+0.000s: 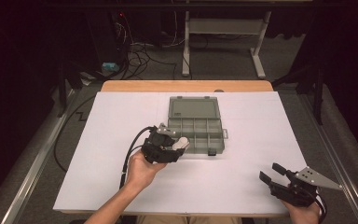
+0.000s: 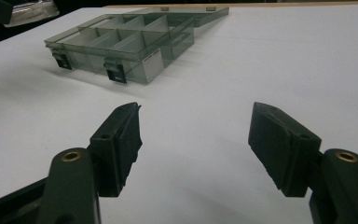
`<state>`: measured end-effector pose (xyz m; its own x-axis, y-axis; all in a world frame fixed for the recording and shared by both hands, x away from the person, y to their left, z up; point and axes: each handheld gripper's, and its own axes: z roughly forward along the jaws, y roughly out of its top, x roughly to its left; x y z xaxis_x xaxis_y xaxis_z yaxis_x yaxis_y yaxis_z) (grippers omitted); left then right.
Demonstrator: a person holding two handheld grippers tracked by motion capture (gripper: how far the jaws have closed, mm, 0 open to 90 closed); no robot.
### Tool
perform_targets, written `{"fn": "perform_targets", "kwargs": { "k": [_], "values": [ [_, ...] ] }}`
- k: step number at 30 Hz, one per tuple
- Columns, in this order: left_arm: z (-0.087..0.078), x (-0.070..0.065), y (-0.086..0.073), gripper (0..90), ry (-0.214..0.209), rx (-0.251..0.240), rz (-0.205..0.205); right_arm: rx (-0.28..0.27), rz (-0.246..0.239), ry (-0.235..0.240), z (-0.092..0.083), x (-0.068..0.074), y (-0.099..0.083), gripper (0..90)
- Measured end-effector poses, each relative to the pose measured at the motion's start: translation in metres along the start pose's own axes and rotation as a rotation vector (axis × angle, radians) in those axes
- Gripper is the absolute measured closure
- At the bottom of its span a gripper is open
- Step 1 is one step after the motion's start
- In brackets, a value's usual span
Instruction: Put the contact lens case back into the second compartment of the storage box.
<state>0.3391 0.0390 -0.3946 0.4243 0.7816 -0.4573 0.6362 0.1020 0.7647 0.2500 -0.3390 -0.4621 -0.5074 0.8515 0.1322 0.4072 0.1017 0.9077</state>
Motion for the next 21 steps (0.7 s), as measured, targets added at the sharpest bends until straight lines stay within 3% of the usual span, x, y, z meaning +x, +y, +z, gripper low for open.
{"fn": "perform_targets", "kwargs": {
  "k": [11, 21],
  "values": [
    [0.018, 0.003, 0.015, 49.5, 0.012, -0.013, -0.007, -0.001, 0.003, 0.003, 0.000, 0.000, 0.000, 34.3],
    [0.041, 0.007, 0.027, 49.6, 0.051, -0.012, 0.006, -0.001, 0.002, 0.008, 0.000, -0.001, 0.000, 34.3]
  ]
}}
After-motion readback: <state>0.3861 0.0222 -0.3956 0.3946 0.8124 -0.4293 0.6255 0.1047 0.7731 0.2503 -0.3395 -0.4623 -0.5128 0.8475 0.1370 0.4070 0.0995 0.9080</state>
